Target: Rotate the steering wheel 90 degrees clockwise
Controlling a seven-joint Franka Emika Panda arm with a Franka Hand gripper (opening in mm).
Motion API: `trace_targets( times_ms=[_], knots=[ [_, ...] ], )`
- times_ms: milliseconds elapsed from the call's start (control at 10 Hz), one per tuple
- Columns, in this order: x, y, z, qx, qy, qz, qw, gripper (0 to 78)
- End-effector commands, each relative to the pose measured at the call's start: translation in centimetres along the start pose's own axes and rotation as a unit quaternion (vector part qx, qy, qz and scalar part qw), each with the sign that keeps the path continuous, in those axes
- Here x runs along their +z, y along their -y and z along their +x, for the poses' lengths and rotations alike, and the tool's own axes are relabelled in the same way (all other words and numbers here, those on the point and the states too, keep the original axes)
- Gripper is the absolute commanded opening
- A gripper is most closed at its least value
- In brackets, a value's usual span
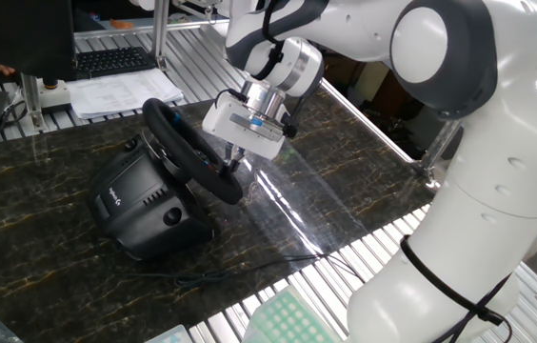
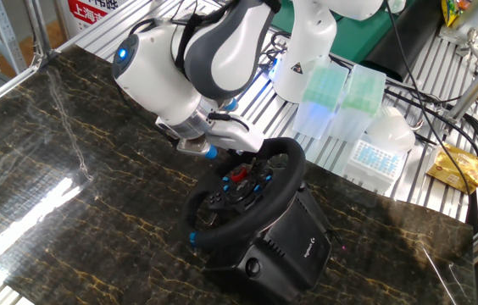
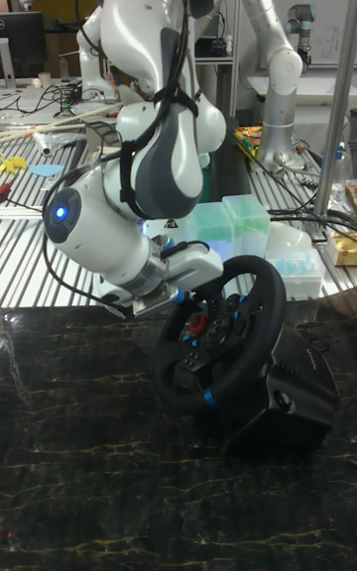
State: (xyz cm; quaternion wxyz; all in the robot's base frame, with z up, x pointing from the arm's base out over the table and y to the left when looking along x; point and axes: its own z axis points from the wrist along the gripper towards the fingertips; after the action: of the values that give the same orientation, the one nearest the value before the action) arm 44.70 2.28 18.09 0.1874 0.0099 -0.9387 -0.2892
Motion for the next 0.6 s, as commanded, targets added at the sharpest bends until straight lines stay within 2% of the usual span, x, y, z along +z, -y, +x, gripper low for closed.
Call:
trace_targets(
  times_ms=[100, 600],
  knots=[
    [0.21, -0.58, 0.17, 0.004, 0.005, -0.004, 1.0000, 0.0],
    [0.66, -1.43, 0.39, 0.006, 0.020, -0.019, 0.9996, 0.0]
  ],
)
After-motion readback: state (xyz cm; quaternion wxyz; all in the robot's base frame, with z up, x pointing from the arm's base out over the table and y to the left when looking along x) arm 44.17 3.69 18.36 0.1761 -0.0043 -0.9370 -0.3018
